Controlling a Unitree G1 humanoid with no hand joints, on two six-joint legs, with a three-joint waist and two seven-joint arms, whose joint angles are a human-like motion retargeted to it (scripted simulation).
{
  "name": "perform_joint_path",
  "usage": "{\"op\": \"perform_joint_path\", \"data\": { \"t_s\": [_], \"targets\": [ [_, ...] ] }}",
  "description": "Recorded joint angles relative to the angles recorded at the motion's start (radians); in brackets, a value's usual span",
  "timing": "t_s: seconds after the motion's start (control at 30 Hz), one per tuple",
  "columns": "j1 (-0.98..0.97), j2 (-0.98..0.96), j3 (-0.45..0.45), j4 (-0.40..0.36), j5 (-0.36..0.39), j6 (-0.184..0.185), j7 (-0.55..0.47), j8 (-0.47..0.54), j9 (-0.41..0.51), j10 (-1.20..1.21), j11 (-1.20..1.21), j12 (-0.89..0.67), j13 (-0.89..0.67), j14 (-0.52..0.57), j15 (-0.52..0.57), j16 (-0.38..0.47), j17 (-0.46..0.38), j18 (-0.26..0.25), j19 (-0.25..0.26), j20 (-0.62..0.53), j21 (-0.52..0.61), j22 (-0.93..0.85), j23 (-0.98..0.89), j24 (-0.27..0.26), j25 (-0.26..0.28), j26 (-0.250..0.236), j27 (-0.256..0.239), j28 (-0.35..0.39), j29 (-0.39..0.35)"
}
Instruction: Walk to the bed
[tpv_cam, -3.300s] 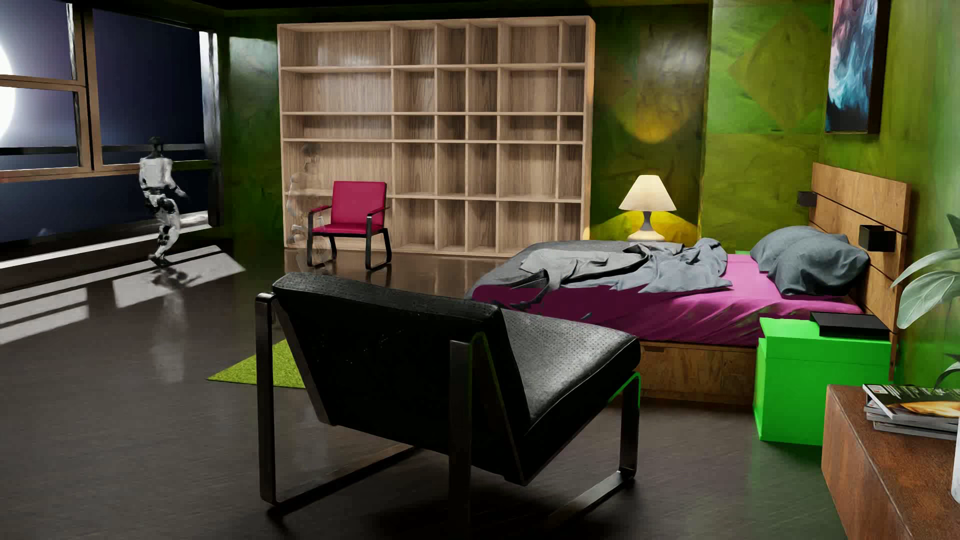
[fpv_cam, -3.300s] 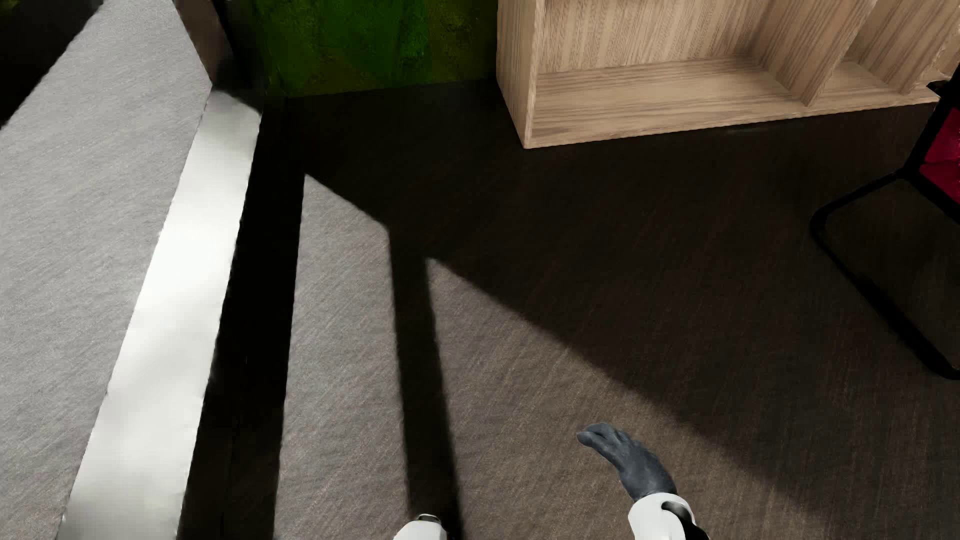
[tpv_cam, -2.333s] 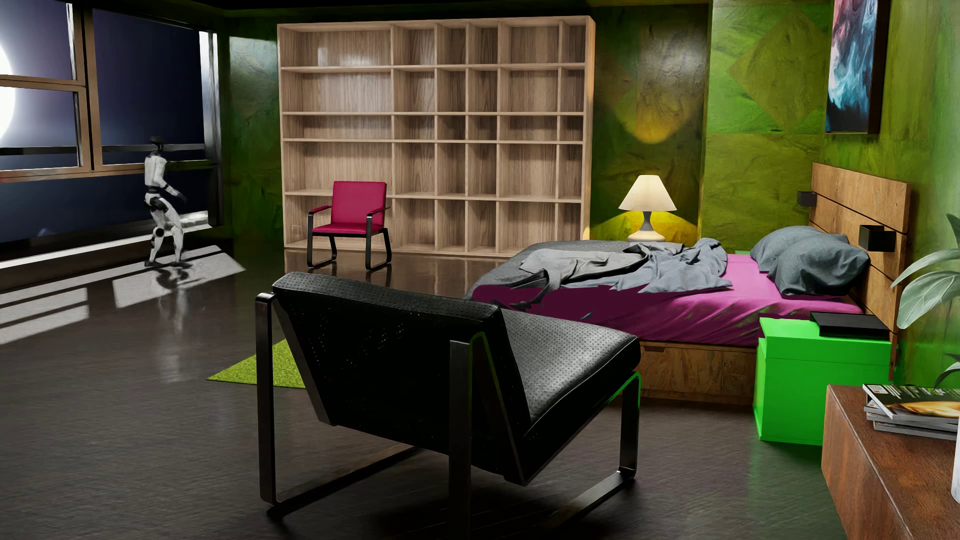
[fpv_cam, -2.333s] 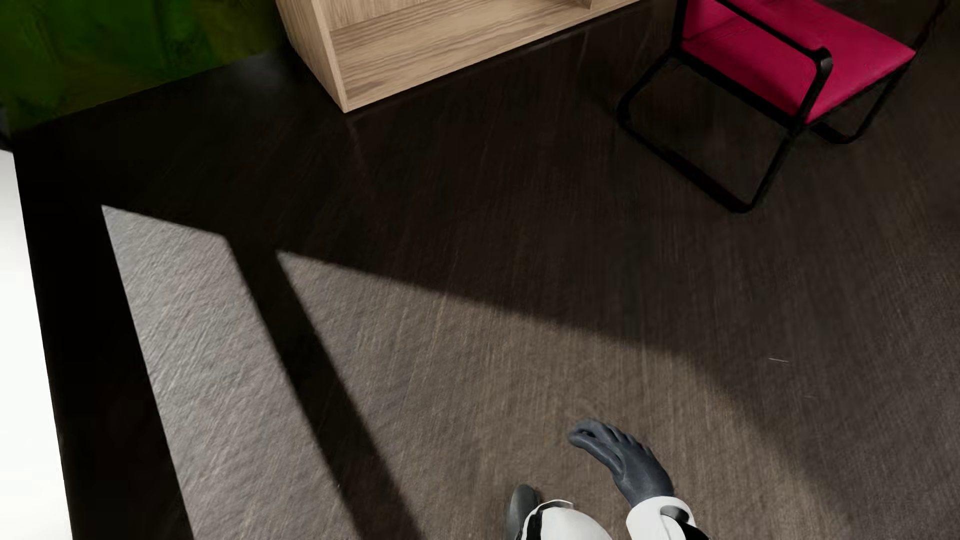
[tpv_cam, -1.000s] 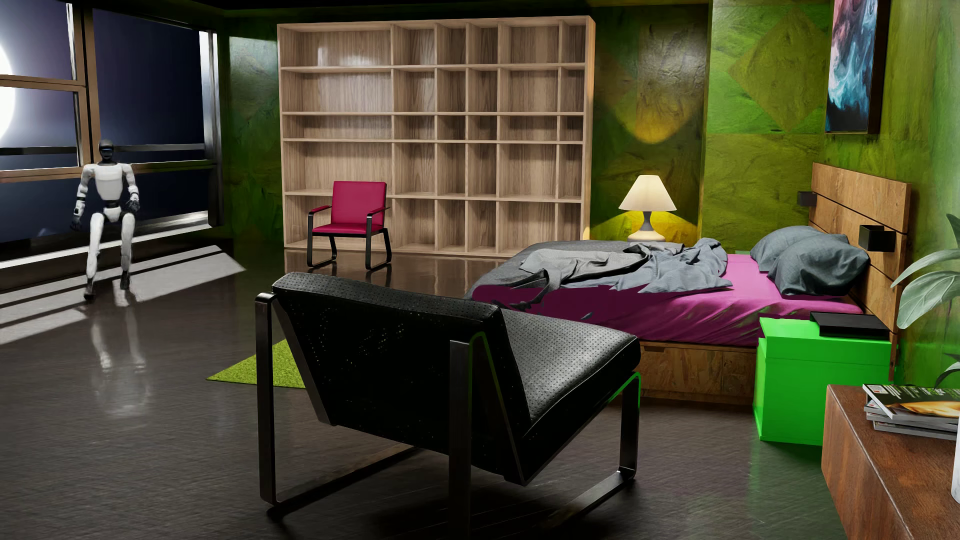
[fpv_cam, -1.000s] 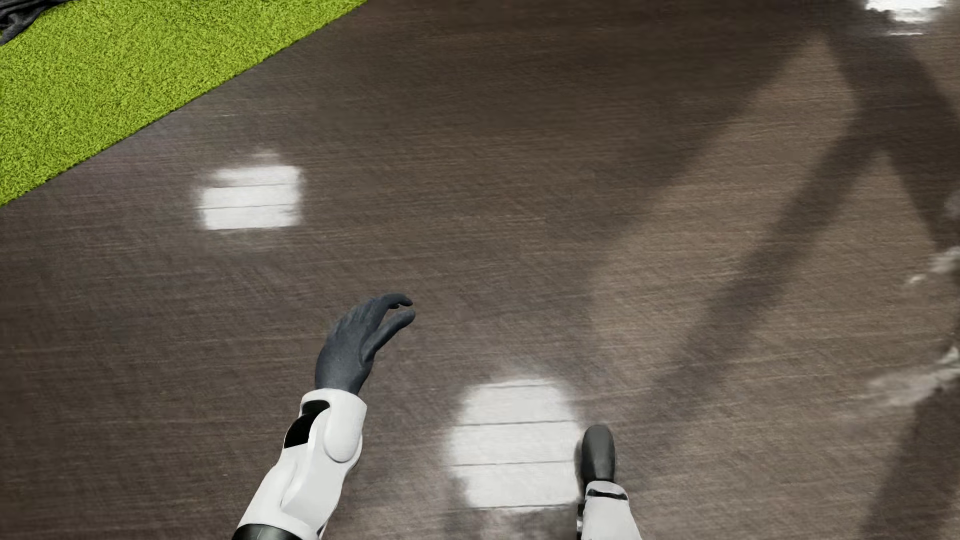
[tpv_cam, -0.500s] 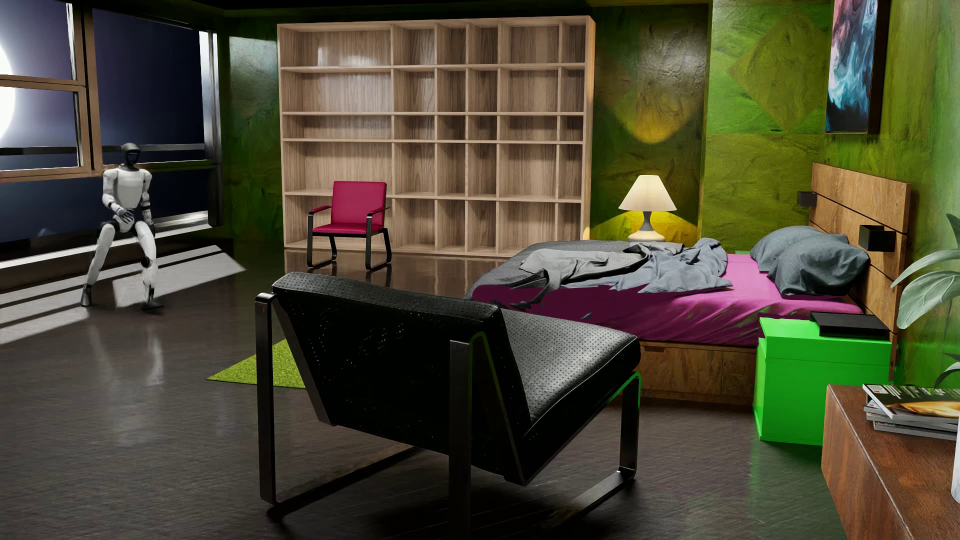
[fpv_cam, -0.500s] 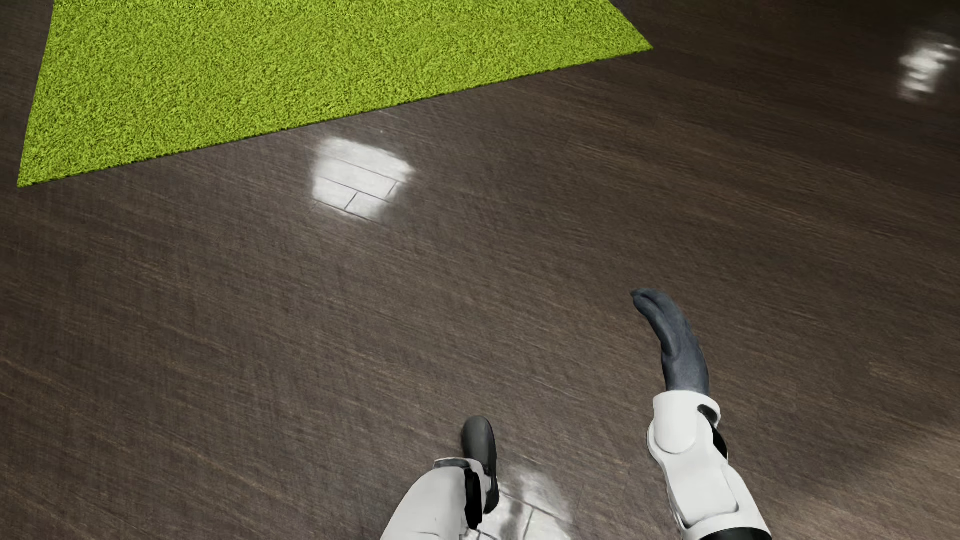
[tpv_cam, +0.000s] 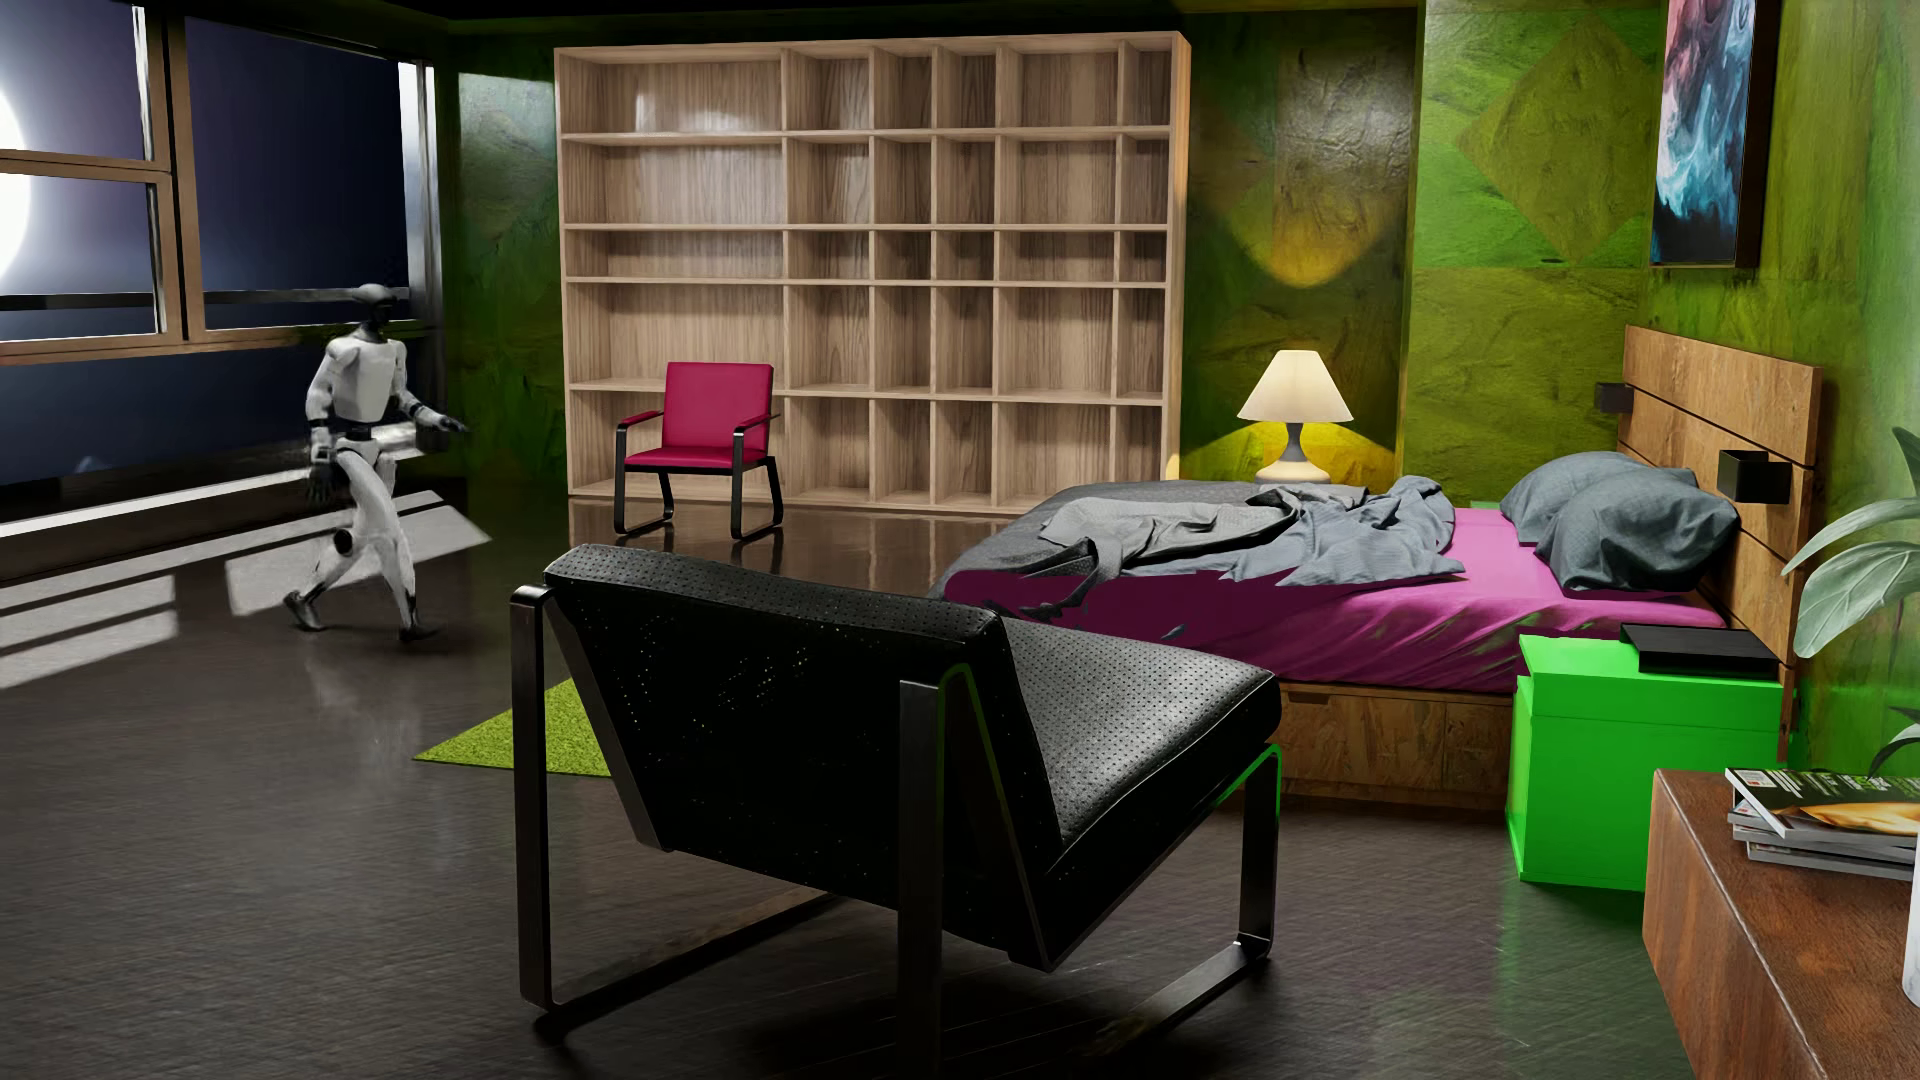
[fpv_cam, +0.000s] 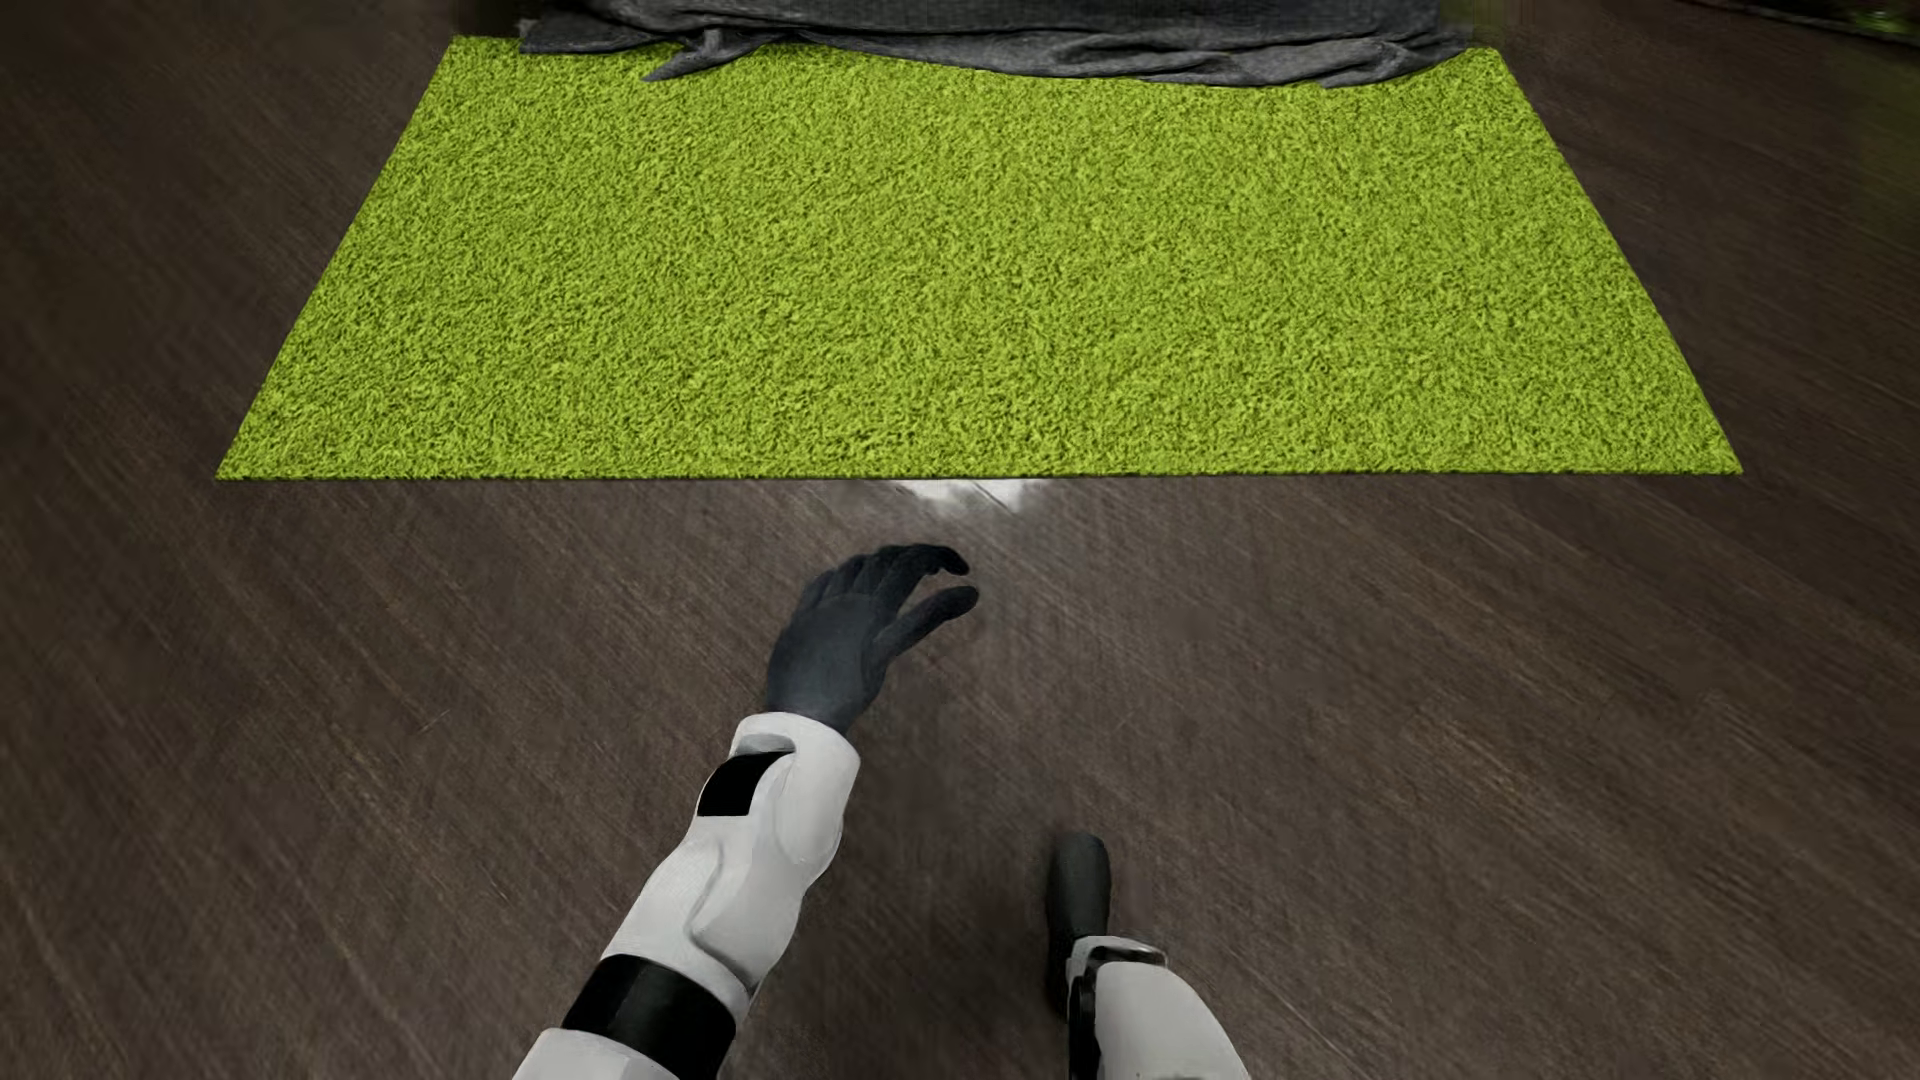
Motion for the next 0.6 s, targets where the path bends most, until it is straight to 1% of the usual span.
{"op": "perform_joint_path", "data": {
  "t_s": [0.03, 0.07, 0.1, 0.13, 0.17, 0.2, 0.23, 0.27, 0.3, 0.33, 0.37, 0.4, 0.43, 0.47, 0.5, 0.53, 0.57, 0.6],
  "targets": [
    [0.013, -0.001, -0.018, 0.022, 0.016, 0.019, -0.022, -0.011, 0.0, 0.114, 0.137, 0.034, 0.013, 0.125, 0.072, 0.023, 0.03, -0.102, -0.063, -0.013, -0.026, 0.01, 0.006, -0.041, 0.006, 0.023, 0.012, -0.006, -0.021],
    [-0.027, 0.012, -0.031, 0.038, 0.022, 0.041, -0.045, -0.044, 0.003, 0.292, 0.255, 0.073, 0.008, 0.274, 0.091, 0.049, 0.057, -0.282, -0.092, -0.031, -0.045, 0.034, 0.021, -0.062, 0.011, 0.063, 0.019, -0.025, -0.012],
    [-0.126, 0.04, -0.043, 0.054, 0.03, 0.063, -0.04, -0.079, 0.009, 0.509, 0.334, 0.11, -0.021, 0.392, 0.023, 0.067, 0.075, -0.385, -0.134, -0.053, -0.055, 0.083, 0.041, -0.062, 0.004, 0.116, 0.023, -0.049, 0.019],
    [-0.264, 0.099, -0.05, 0.082, 0.041, 0.084, -0.01, -0.114, 0.015, 0.705, 0.359, 0.141, -0.067, 0.402, -0.049, 0.071, 0.078, -0.379, -0.159, -0.075, -0.055, 0.167, 0.055, -0.055, -0.02, 0.178, 0.026, -0.073, 0.05],
    [-0.414, 0.184, -0.049, 0.111, 0.063, 0.103, 0.004, -0.144, 0.018, 0.834, 0.334, 0.166, -0.123, 0.325, -0.103, 0.065, 0.074, -0.335, -0.166, -0.098, -0.051, 0.283, 0.054, -0.046, -0.055, 0.244, 0.028, -0.106, 0.059],
    [-0.558, 0.284, -0.044, 0.145, 0.093, 0.119, 0.034, -0.166, 0.018, 0.886, 0.276, 0.187, -0.181, 0.255, -0.137, 0.061, 0.066, -0.274, -0.17, -0.131, -0.051, 0.418, 0.037, -0.031, -0.086, 0.298, 0.026, -0.162, 0.034],
    [-0.683, 0.385, -0.033, 0.173, 0.126, 0.13, 0.069, -0.175, 0.016, 0.862, 0.205, 0.212, -0.236, 0.199, -0.158, 0.066, 0.059, -0.226, -0.173, -0.182, -0.056, 0.545, 0.007, 0.0, -0.1, 0.318, 0.012, -0.245, -0.014],
    [-0.791, 0.479, -0.018, 0.191, 0.159, 0.137, 0.103, -0.171, 0.012, 0.778, 0.14, 0.248, -0.29, 0.142, -0.175, 0.084, 0.051, -0.196, -0.175, -0.238, -0.064, 0.642, -0.025, 0.04, -0.092, 0.295, -0.021, -0.336, -0.063],
    [-0.878, 0.563, 0.0, 0.204, 0.188, 0.141, 0.132, -0.155, 0.008, 0.644, 0.088, 0.295, -0.351, 0.094, -0.192, 0.109, 0.043, -0.167, -0.175, -0.272, -0.065, 0.698, -0.066, 0.069, -0.07, 0.251, -0.064, -0.403, -0.087],
    [-0.943, 0.642, 0.02, 0.219, 0.211, 0.143, 0.149, -0.128, 0.003, 0.465, 0.044, 0.351, -0.41, 0.07, -0.21, 0.131, 0.029, -0.169, -0.173, -0.257, -0.049, 0.71, -0.123, 0.064, -0.038, 0.223, -0.108, -0.427, -0.091],
    [-0.981, 0.722, 0.041, 0.228, 0.228, 0.143, 0.144, -0.093, -0.001, 0.249, -0.002, 0.418, -0.467, 0.056, -0.223, 0.147, 0.008, -0.16, -0.17, -0.193, -0.024, 0.688, -0.187, 0.024, -0.008, 0.224, -0.148, -0.397, -0.091],
    [-0.997, 0.805, 0.063, 0.229, 0.234, 0.139, 0.115, -0.054, -0.005, 0.024, -0.052, 0.486, -0.517, 0.055, -0.221, 0.151, -0.018, -0.14, -0.17, -0.109, 0.003, 0.651, -0.252, -0.026, 0.017, 0.249, -0.177, -0.326, -0.101],
    [-1.001, 0.886, 0.085, 0.238, 0.232, 0.132, 0.102, -0.019, -0.007, -0.136, -0.083, 0.545, -0.552, 0.07, -0.204, 0.148, -0.039, -0.138, -0.168, -0.039, 0.023, 0.622, -0.309, -0.058, 0.038, 0.284, -0.19, -0.247, -0.125],
    [-1.007, 0.956, 0.106, 0.251, 0.22, 0.123, 0.121, 0.011, -0.007, -0.162, -0.075, 0.587, -0.568, 0.092, -0.165, 0.141, -0.052, -0.142, -0.161, 0.002, 0.031, 0.618, -0.351, -0.061, 0.061, 0.322, -0.185, -0.196, -0.159],
    [-1.015, 0.997, 0.125, 0.256, 0.196, 0.108, 0.159, 0.041, -0.008, -0.062, -0.016, 0.606, -0.561, 0.134, -0.082, 0.129, -0.06, -0.12, -0.148, 0.02, 0.029, 0.641, -0.379, -0.045, 0.09, 0.357, -0.166, -0.19, -0.191],
    [-1.014, 0.998, 0.139, 0.248, 0.162, 0.084, 0.195, 0.065, -0.007, 0.065, 0.111, 0.6, -0.531, 0.197, 0.054, 0.11, -0.067, -0.12, -0.129, 0.026, 0.023, 0.683, -0.394, -0.025, 0.118, 0.374, -0.14, -0.226, -0.21],
    [-0.995, 0.942, 0.146, 0.227, 0.115, 0.054, 0.228, 0.07, -0.002, 0.172, 0.317, 0.57, -0.487, 0.207, 0.237, 0.091, -0.075, -0.118, -0.076, 0.026, 0.021, 0.723, -0.398, -0.005, 0.137, 0.366, -0.114, -0.286, -0.211],
    [-0.955, 0.83, 0.144, 0.194, 0.064, 0.021, 0.26, 0.071, 0.005, 0.242, 0.557, 0.521, -0.441, 0.156, 0.387, 0.076, -0.084, -0.103, -0.022, 0.02, 0.031, 0.743, -0.384, 0.017, 0.138, 0.333, -0.088, -0.345, -0.192]
  ]
}}
